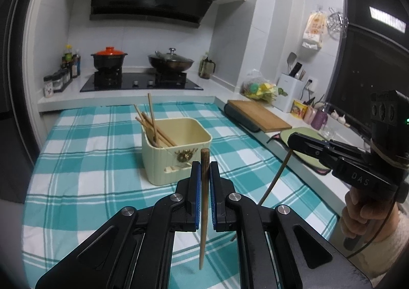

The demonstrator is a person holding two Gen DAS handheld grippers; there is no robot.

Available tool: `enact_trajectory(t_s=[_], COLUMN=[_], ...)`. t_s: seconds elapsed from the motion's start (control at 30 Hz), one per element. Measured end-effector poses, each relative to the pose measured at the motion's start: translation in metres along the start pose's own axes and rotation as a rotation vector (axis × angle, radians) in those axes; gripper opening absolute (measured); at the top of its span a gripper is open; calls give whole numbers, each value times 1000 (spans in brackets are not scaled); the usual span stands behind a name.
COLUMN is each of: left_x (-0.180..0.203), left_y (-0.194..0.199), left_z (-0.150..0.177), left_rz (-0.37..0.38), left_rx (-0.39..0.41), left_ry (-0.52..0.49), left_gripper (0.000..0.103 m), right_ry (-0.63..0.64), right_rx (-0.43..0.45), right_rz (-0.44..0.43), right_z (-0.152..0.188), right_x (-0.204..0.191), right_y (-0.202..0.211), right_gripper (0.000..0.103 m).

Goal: Organize utensils
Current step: 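Lift both held chopsticks upright and carry them over the cream holder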

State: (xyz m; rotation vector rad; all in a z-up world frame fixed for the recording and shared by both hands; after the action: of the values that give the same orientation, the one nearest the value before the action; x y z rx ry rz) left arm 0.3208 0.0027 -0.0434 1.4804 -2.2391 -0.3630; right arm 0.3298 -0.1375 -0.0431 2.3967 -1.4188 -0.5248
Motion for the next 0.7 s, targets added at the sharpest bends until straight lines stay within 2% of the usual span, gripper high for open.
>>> enact_trajectory(t_s=[0.2, 0.47, 0.7], left_x=[-9, -26, -31], left_y=[5, -2, -1], left_z=[-15, -27, -67], left_rz=[-11, -30, -28], left_rx=[34, 37, 76], left_ry=[19, 42, 43], left_gripper=[5, 5, 5], right_ry=[6, 32, 57], right_rx=[31, 39, 58], right_rz=[14, 24, 26], right_z=[-17, -32, -57], right_x=[3, 4, 6], right_y=[7, 1, -4], right_gripper=[5, 5, 5])
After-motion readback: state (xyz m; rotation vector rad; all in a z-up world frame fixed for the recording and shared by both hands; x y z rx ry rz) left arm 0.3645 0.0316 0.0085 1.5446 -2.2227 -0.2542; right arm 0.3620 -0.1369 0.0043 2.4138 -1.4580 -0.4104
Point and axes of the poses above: each gripper's, at about its wrist camera, not at the fingertips, and y roughly against the way its jaws point, x to its right, z to its underside, the point moved 8 cm from there along -y, roughly the way its jaws point, and after that the axes turned 1 degree about x, right-handed, at the moved point
